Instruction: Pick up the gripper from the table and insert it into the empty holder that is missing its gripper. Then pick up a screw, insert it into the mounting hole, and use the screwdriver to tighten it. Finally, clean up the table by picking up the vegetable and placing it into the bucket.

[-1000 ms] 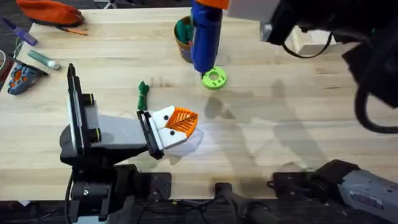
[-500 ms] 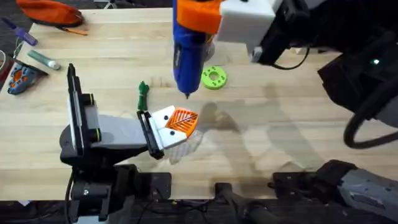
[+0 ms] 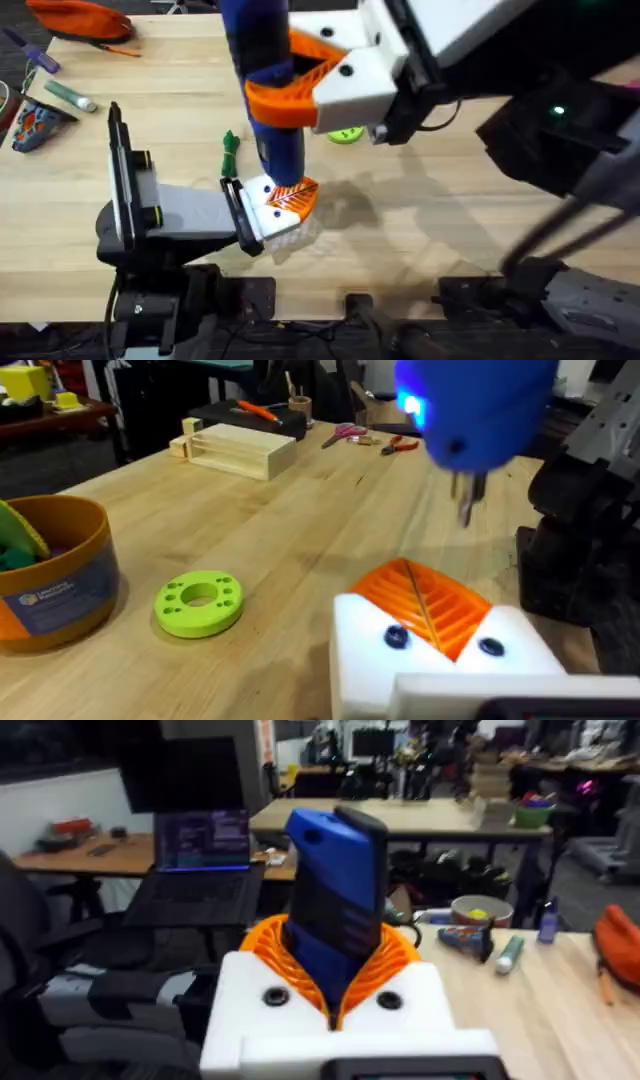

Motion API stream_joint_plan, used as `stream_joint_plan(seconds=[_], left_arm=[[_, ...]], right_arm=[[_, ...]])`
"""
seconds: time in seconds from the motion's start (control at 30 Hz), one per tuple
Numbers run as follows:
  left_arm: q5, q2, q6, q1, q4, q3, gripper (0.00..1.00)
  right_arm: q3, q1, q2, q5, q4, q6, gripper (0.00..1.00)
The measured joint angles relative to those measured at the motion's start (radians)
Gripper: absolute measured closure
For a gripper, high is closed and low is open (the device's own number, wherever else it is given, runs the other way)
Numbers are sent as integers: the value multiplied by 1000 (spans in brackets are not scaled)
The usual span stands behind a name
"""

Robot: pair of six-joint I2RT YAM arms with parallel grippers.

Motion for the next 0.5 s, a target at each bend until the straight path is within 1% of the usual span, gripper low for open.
stream_joint_plan(seconds=[0.23, 0.5], left_arm=[[0, 0, 0, 0, 0, 0, 994], [0, 0, 0, 0, 0, 0, 994]], right_arm=[[66, 0, 95, -84, -3, -5, 978], [76, 0, 106, -119, 3, -29, 978]])
